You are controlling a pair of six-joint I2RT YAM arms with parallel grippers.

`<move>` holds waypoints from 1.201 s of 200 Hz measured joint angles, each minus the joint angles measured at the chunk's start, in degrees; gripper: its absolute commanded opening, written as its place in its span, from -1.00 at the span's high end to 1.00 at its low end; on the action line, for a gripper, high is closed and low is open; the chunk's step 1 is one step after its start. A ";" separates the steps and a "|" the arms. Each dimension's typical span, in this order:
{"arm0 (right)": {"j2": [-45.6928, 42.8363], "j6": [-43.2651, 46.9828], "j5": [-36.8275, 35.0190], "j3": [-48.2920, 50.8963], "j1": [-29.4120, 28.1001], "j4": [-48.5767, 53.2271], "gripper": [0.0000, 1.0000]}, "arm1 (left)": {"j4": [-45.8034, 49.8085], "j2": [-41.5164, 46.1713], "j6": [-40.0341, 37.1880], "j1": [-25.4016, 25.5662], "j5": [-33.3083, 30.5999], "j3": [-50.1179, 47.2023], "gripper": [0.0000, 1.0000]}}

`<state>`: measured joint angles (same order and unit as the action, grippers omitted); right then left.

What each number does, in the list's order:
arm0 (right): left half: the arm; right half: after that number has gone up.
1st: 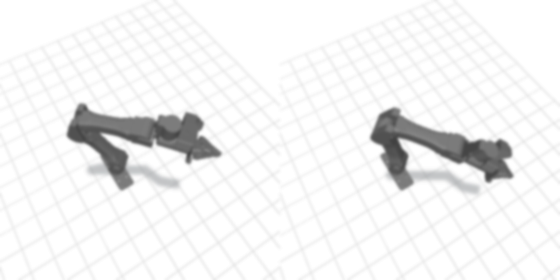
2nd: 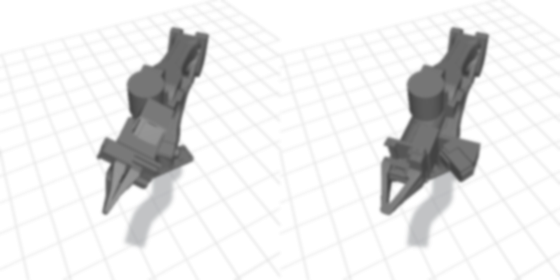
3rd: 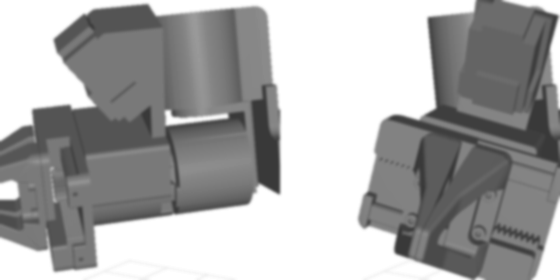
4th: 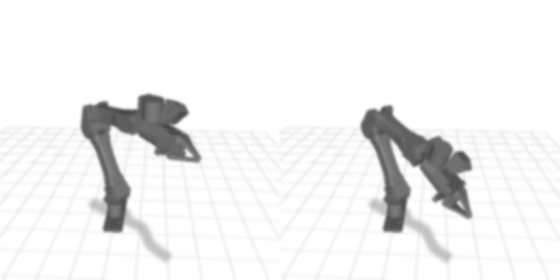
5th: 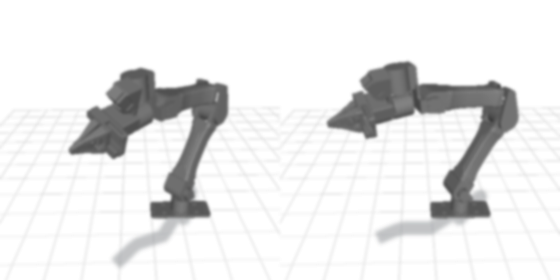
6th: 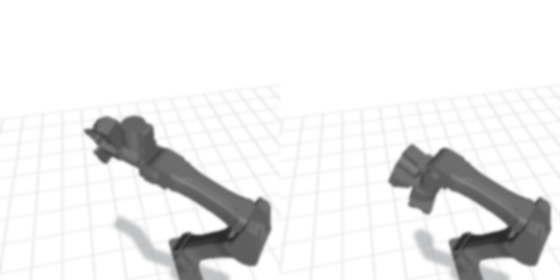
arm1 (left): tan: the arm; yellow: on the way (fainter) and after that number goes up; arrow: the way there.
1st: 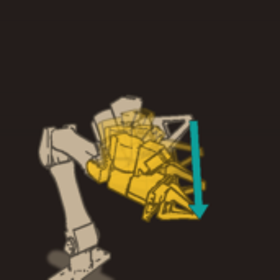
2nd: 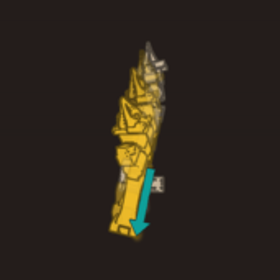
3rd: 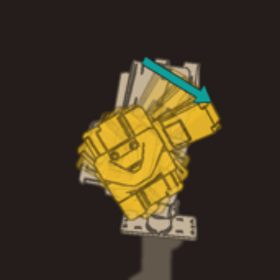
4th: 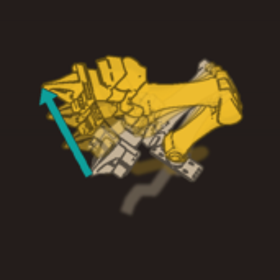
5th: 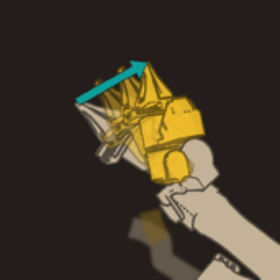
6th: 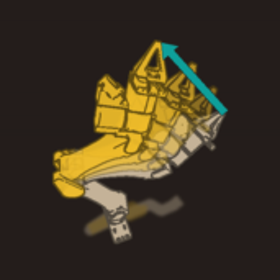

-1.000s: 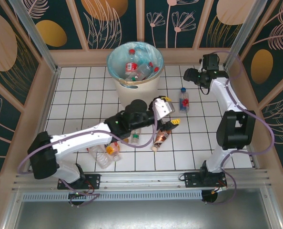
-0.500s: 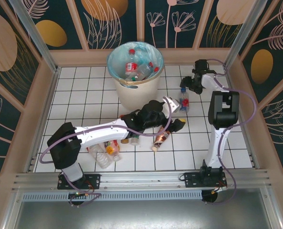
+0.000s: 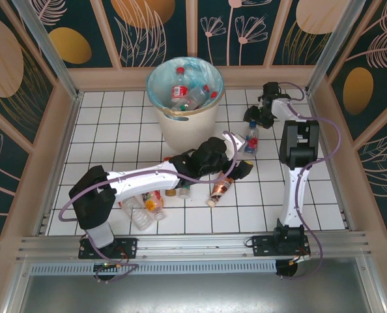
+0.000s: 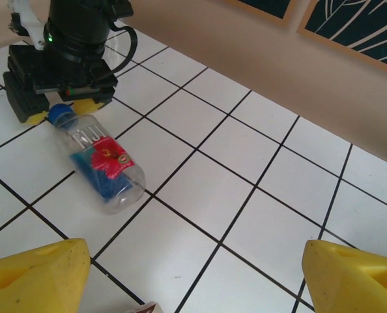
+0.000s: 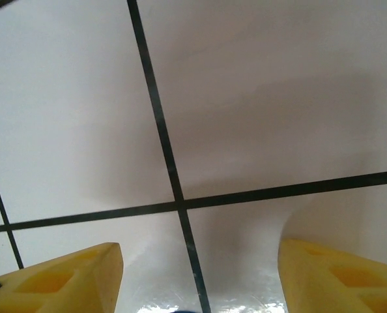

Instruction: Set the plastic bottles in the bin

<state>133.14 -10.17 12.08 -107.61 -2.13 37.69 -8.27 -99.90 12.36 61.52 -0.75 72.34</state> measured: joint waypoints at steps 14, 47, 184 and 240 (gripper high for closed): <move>-0.24 0.52 0.28 0.57 0.07 -0.22 -0.18 | 0.00 0.02 0.37 0.00 -0.68 0.00 -0.70; -1.40 0.90 1.22 2.51 0.00 -0.81 -0.15 | -0.02 1.66 1.51 0.00 -1.95 -1.11 -0.70; -8.00 0.85 1.66 10.10 -0.33 -1.18 0.41 | -0.11 6.47 2.38 0.00 -5.38 -4.96 -0.73; -10.88 0.90 1.70 13.14 -0.33 -3.04 0.69 | -0.35 7.76 3.02 0.00 -7.52 -6.08 -0.75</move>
<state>122.26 -9.28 13.78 -94.48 -2.46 34.65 -8.62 -92.14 15.38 61.52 -8.27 66.26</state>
